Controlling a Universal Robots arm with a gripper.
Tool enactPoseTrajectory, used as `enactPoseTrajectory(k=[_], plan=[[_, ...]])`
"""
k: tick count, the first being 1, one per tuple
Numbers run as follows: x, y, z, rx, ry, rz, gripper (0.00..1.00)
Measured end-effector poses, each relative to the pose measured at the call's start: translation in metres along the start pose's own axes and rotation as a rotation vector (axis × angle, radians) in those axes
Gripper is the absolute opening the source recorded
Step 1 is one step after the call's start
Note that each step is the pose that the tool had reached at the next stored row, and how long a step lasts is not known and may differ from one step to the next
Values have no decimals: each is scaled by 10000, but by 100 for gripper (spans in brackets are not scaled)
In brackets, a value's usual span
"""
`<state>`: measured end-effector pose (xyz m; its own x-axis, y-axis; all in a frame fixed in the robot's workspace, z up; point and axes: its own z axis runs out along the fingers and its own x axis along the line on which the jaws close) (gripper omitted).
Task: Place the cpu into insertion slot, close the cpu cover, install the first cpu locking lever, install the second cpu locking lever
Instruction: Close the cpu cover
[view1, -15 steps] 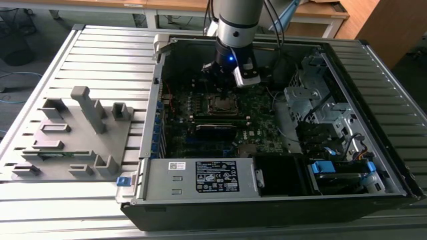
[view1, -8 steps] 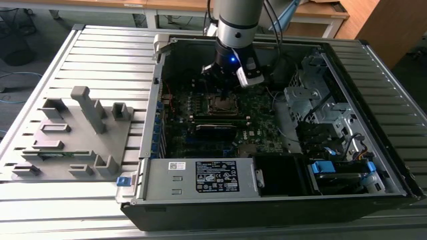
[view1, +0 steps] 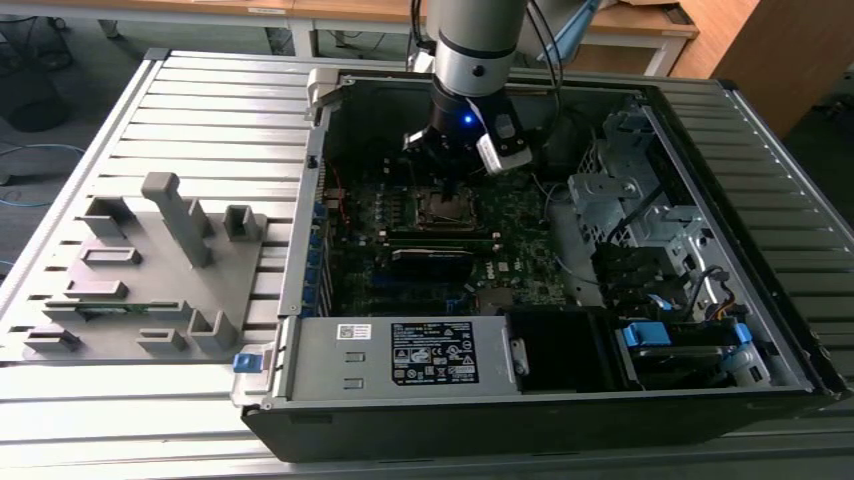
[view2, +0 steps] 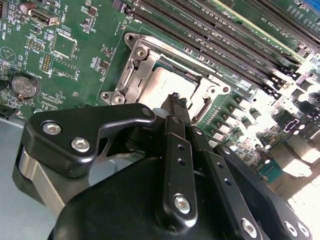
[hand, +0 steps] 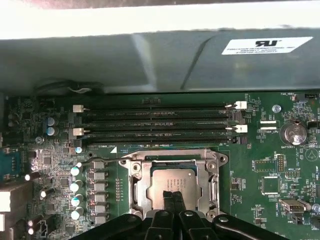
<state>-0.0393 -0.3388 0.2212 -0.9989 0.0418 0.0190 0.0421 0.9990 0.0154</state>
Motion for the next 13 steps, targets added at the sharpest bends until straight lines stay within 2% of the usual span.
enactPoseTrajectory(k=[7, 13], plan=[[-5, 0, 5, -3, -5, -479, 11], [-5, 0, 7, -2, -5, -570, 11]])
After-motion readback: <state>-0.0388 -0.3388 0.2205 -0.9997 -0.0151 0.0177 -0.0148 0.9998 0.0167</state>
